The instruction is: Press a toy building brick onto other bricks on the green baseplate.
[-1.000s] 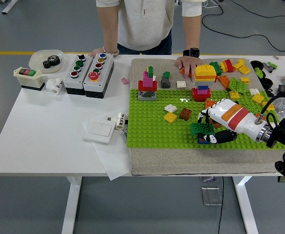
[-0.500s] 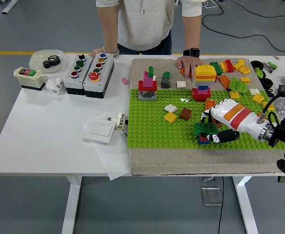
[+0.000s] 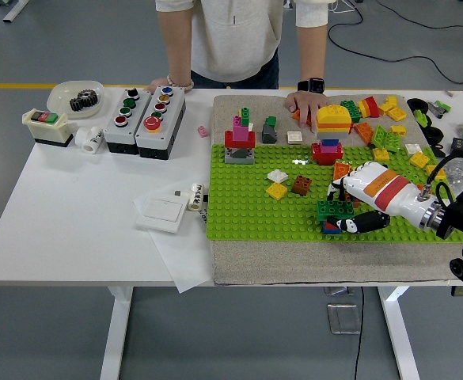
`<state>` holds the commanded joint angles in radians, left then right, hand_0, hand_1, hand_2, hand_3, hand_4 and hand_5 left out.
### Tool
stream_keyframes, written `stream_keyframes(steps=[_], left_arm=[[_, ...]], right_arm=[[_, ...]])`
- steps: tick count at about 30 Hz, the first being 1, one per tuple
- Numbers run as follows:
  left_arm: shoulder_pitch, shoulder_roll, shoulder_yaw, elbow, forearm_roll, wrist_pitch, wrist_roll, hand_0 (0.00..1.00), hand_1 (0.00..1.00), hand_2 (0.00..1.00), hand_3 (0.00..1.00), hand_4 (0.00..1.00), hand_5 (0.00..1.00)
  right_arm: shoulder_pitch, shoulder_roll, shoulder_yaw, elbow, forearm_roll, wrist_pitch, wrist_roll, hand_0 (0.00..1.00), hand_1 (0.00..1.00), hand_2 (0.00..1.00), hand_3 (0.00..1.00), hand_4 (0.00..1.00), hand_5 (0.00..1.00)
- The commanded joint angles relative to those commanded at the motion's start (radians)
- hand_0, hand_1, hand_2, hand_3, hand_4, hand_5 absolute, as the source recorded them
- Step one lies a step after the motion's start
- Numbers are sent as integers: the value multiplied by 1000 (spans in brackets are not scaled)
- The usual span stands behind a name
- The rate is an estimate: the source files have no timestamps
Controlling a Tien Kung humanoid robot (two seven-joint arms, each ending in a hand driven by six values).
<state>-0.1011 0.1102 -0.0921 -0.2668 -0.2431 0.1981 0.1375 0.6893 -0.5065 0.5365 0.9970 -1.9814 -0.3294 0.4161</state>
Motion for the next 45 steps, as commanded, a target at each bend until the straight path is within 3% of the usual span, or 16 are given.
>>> stream_keyframes(steps=[45], left_arm=[[-3,2,-6,1,19,-5,6,544,629,789,801,847,819]], right_arm=[[-6,2,20,-4,-1,27,15,396,395,463,507,658,367]])
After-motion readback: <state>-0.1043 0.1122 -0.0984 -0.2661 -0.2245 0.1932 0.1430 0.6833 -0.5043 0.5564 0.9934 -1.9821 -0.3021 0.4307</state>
